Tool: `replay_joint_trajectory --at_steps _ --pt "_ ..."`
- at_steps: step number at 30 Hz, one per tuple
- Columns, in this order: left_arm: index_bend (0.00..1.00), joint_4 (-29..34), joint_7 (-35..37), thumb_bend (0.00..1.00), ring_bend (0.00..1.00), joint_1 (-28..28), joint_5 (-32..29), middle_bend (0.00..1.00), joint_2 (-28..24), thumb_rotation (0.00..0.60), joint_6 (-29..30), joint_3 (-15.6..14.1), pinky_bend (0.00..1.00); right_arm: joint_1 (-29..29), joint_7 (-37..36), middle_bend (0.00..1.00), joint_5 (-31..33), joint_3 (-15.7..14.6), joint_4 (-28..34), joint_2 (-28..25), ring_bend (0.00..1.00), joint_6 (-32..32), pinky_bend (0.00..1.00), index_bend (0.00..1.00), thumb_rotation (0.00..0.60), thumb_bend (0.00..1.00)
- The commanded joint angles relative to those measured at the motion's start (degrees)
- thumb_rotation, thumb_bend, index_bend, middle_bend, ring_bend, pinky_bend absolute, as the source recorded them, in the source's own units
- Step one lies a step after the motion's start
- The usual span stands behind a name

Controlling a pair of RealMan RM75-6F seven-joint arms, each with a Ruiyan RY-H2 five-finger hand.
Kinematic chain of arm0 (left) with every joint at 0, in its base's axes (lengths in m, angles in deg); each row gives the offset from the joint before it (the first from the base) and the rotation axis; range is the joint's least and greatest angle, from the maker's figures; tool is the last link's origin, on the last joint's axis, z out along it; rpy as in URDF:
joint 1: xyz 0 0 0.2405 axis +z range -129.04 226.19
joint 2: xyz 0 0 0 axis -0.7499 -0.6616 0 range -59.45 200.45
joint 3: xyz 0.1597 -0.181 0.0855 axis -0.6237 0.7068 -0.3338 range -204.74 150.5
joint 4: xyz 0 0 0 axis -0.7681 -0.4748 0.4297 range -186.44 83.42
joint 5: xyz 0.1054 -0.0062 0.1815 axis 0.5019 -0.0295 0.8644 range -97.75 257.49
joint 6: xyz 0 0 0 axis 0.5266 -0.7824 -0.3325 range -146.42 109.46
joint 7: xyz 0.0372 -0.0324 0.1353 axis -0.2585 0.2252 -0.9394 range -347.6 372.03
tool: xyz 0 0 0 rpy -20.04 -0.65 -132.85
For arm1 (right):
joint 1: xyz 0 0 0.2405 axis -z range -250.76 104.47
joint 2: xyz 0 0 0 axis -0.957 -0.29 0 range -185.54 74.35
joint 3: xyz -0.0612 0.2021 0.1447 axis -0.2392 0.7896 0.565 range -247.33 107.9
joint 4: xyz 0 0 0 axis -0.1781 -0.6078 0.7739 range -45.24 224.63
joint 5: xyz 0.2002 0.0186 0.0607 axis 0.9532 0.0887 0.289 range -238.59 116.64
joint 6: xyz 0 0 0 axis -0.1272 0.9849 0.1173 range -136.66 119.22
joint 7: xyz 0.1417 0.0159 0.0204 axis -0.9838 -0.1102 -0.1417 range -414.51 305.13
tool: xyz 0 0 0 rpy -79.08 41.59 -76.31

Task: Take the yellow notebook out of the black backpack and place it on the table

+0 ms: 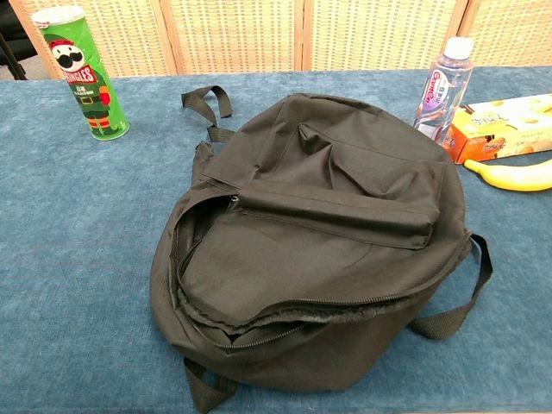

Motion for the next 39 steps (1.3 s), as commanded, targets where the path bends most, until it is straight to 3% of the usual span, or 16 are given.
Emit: replay_joint_trajectory --at_steps 1,10,15,18,26,31,39 --pt "0.0 -0.11 0.05 0.26 0.0 -0.03 -0.09 0.0 -0.01 0.6 -0.12 0.01 0.0 0.06 -0.17 0.0 -0.42 -0.08 0.4 -0.2 0.0 -0.01 0.09 0.12 0.6 0.0" --pt "0.0 -0.08 0.03 0.26 0.0 -0.12 -0.58 0.0 0.04 0.6 -0.39 0.21 0.0 -0.68 -4.94 0.01 -3.37 -2.07 3.29 -1.44 0.0 -2.18 0.09 0.14 0.6 0.0" --pt "0.0 -0.16 -0.61 0.26 0.0 -0.22 -1.38 0.0 0.35 0.6 -0.8 0.48 0.0 -5.72 -14.76 0.08 -11.46 -5.39 4.19 -2.99 0.0 -7.62 0.09 0.23 0.6 0.0" --pt "0.0 -0.19 -0.91 0.26 0.0 -0.4 -2.06 0.0 0.53 0.6 -1.19 0.76 0.0 -9.22 -16.09 0.09 -15.41 -6.27 4.21 -2.57 0.0 -11.37 0.09 0.25 0.6 0.0" --pt "0.0 -0.58 -1.55 0.26 0.0 -1.07 -4.53 0.0 0.94 0.6 -2.79 1.58 0.0 -17.62 -11.75 0.14 -20.32 -7.15 10.23 0.6 0.02 -23.9 0.09 0.29 0.6 0.0" --pt "0.0 -0.6 -1.15 0.26 0.0 -1.24 -5.24 0.0 0.82 0.6 -3.08 1.84 0.0 -20.39 -4.12 0.17 -18.57 -5.25 14.88 5.05 0.05 -30.04 0.11 0.31 0.6 0.0" --pt "0.0 -0.61 -0.56 0.26 0.0 -1.23 -5.19 0.0 0.56 0.6 -2.99 1.76 0.0 -22.65 1.65 0.23 -13.92 -3.82 17.83 10.02 0.1 -35.21 0.17 0.34 0.6 0.21"
